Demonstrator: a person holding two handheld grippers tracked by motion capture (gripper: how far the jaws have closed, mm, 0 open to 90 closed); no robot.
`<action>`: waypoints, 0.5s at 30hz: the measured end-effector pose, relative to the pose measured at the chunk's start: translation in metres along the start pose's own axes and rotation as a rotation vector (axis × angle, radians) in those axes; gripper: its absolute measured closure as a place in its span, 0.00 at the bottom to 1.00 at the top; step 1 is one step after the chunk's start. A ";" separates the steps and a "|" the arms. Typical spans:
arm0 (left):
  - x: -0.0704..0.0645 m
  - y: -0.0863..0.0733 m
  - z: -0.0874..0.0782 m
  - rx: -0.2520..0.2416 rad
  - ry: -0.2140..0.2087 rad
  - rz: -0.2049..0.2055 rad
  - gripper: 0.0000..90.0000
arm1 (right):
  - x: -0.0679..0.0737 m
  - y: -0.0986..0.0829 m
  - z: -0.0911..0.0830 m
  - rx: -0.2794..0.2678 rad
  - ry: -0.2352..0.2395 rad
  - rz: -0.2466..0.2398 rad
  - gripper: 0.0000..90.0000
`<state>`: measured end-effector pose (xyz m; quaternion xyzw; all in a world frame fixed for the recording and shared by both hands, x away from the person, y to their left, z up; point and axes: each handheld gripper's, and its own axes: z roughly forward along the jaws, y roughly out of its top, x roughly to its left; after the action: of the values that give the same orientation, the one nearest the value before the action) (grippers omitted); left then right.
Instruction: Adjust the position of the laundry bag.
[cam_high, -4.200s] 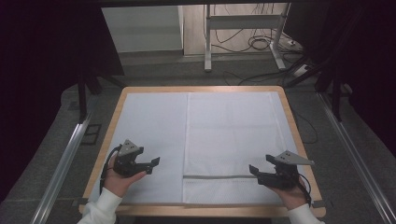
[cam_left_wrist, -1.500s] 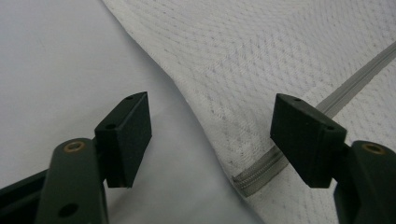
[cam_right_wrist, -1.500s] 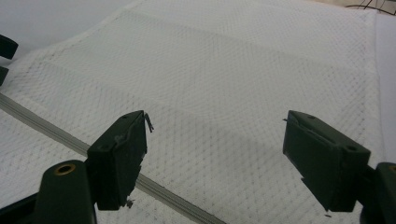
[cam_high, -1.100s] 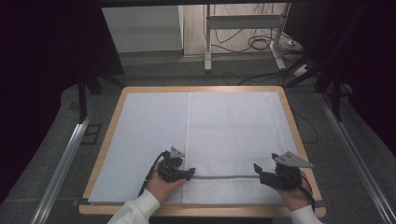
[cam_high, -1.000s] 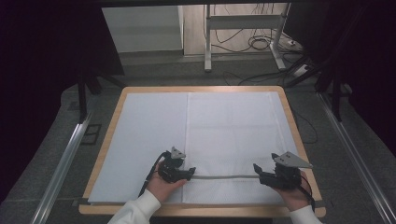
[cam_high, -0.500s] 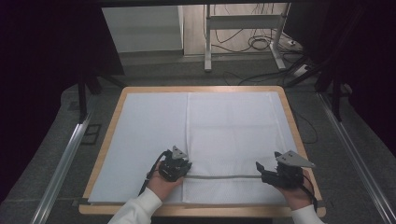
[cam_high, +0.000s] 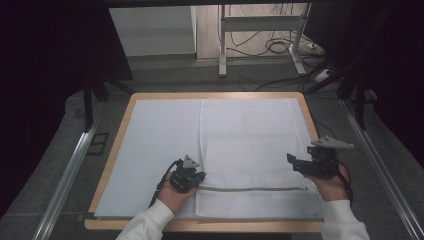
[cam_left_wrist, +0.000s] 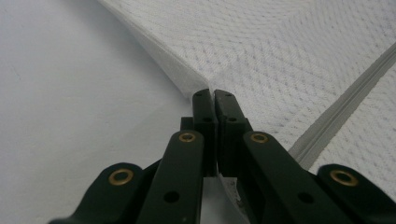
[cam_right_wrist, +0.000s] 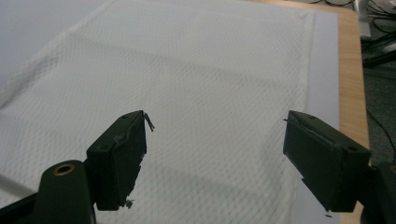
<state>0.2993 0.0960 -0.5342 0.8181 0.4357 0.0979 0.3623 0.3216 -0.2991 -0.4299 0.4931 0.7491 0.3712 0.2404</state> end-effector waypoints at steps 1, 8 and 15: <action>0.000 0.000 0.000 0.000 0.000 0.000 0.99 | 0.000 0.000 0.000 0.000 0.000 0.000 0.23; -0.002 -0.002 -0.001 -0.006 0.000 0.001 0.99 | -0.025 -0.008 -0.002 0.027 0.019 0.037 0.29; -0.003 -0.001 0.000 -0.003 -0.001 -0.003 0.99 | -0.051 -0.035 0.004 0.142 0.003 0.069 0.34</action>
<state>0.2970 0.0944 -0.5339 0.8170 0.4365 0.0978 0.3639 0.3252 -0.3533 -0.4604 0.5338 0.7565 0.3262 0.1908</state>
